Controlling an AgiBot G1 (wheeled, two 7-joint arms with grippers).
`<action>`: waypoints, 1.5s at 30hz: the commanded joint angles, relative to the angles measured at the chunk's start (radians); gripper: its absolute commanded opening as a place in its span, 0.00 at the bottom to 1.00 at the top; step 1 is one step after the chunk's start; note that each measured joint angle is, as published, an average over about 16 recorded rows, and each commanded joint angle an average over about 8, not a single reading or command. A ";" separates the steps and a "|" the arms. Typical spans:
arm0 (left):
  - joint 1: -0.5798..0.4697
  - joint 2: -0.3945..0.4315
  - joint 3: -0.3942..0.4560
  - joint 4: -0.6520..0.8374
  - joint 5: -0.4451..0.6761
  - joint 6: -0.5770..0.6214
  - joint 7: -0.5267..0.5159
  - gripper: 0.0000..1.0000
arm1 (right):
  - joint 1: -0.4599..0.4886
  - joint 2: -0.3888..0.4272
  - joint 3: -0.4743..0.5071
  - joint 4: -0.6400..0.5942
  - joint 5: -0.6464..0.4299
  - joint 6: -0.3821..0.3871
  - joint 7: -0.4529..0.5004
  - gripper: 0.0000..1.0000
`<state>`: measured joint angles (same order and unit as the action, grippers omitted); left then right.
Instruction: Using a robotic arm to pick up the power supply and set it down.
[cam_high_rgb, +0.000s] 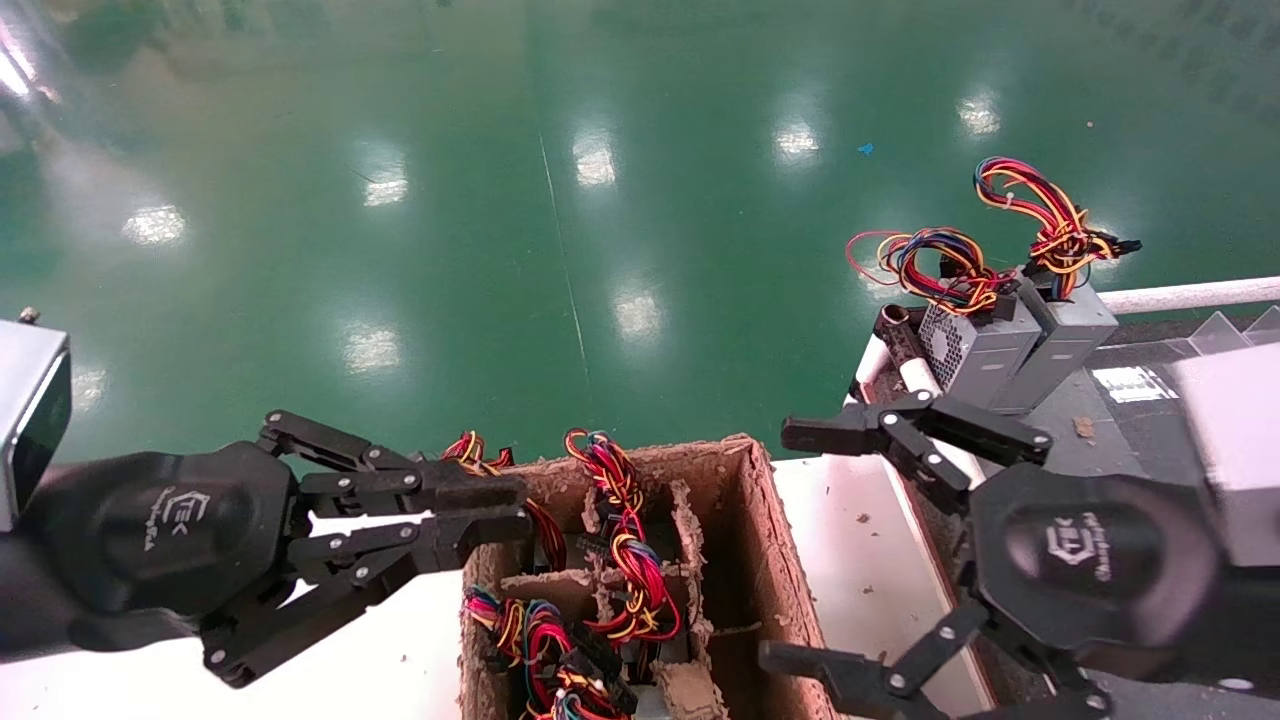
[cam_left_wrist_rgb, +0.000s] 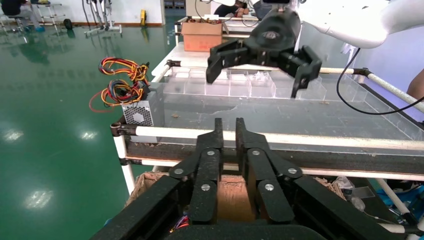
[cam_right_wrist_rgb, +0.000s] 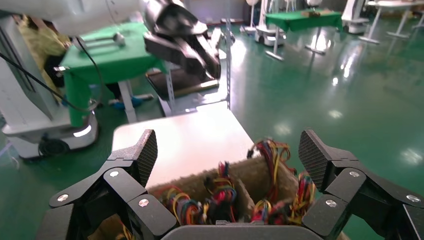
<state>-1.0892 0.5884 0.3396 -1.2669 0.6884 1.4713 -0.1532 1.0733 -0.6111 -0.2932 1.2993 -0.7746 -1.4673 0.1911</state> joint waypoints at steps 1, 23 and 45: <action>0.000 0.000 0.000 0.000 0.000 0.000 0.000 1.00 | -0.001 0.000 -0.003 0.006 -0.013 0.011 -0.001 1.00; 0.000 0.000 0.000 0.000 0.000 0.000 0.000 1.00 | 0.012 -0.106 -0.192 0.040 -0.253 -0.029 0.056 1.00; 0.000 0.000 0.001 0.000 0.000 0.000 0.000 1.00 | -0.055 -0.174 -0.322 0.035 -0.352 -0.042 0.075 0.68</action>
<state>-1.0895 0.5882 0.3403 -1.2667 0.6880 1.4712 -0.1528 1.0215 -0.7836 -0.6107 1.3352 -1.1236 -1.5086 0.2660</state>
